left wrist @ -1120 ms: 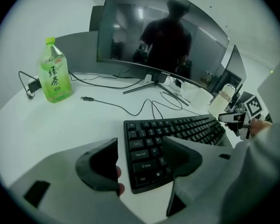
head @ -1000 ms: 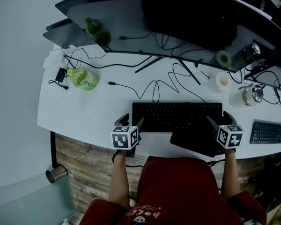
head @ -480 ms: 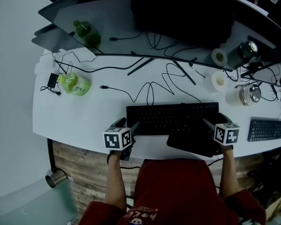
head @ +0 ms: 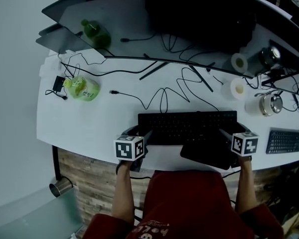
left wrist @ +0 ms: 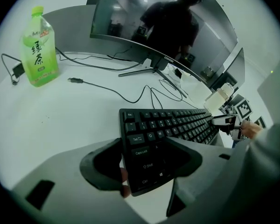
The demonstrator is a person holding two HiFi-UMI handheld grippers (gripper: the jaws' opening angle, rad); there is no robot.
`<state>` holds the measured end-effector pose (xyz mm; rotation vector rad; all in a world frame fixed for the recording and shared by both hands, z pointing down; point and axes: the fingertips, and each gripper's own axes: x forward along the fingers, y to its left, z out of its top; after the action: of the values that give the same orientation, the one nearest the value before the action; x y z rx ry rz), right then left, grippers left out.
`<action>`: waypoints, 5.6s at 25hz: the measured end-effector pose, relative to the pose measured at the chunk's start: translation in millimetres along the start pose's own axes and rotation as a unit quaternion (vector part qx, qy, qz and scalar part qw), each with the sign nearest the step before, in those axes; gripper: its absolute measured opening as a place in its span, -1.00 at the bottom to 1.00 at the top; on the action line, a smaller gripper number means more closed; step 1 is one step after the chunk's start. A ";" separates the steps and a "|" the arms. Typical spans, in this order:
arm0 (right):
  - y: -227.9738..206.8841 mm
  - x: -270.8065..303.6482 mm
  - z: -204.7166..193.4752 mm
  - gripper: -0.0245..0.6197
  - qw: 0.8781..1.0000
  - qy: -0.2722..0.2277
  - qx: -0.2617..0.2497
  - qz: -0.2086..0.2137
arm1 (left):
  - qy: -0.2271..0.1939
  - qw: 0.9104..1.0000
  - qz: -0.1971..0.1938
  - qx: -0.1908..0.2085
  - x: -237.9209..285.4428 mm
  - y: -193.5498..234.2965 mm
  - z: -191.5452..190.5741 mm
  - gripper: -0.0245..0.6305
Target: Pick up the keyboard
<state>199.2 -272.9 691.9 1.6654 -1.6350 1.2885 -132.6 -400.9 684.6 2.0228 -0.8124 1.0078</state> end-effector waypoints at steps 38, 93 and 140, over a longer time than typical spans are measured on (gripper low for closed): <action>40.7 -102.6 61.7 0.32 0.971 -0.209 -0.107 0.049 | -0.254 0.957 0.135 0.045 -147.0 -53.1 17.6 -0.08; 108.0 -395.7 135.2 0.32 0.759 -0.607 -0.225 0.067 | -0.622 0.737 0.197 0.176 -404.9 -198.2 55.9 -0.08; 109.4 -396.0 133.3 0.31 0.767 -0.598 -0.225 0.053 | -0.615 0.747 0.186 0.173 -401.9 -195.5 59.2 -0.08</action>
<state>194.6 -206.3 265.2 2.1708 -2.4126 -0.4073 -156.6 -258.3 257.6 2.8558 -1.8427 -0.2371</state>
